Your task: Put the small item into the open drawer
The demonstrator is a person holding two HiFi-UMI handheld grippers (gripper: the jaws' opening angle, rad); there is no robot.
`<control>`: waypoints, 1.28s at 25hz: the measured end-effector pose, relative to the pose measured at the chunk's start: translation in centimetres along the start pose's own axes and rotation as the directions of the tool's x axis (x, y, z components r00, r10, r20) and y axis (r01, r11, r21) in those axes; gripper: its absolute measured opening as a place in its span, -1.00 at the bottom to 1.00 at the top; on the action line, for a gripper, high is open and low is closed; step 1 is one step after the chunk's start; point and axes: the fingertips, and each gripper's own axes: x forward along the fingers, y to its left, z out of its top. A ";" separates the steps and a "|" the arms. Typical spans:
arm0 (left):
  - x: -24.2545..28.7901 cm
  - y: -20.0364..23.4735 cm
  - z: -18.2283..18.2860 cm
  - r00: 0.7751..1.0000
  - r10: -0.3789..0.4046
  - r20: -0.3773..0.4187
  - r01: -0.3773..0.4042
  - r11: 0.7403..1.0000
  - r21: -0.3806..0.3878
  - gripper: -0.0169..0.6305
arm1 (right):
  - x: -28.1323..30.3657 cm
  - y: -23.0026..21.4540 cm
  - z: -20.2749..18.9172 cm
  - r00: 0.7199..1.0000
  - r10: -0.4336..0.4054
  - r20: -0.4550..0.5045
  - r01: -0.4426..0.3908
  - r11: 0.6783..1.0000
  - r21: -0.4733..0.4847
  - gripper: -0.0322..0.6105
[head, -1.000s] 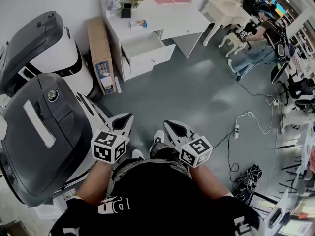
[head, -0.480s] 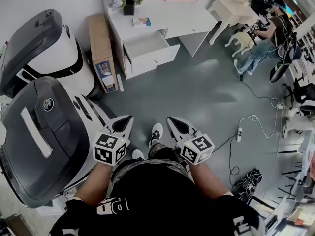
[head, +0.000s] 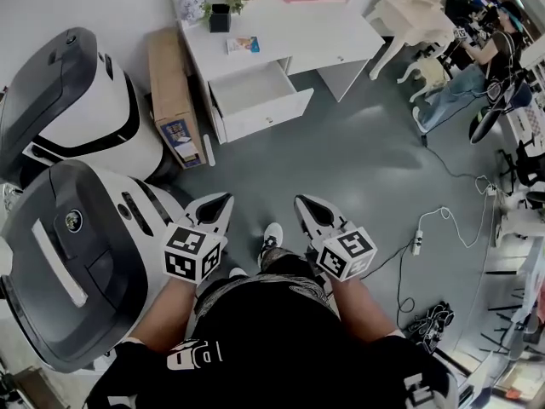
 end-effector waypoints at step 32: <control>12.3 3.5 9.3 0.994 0.104 -0.014 -0.104 0.994 -0.040 -0.91 | 8.0 -11.8 6.6 0.987 0.158 -0.036 -0.158 0.987 -0.013 -0.87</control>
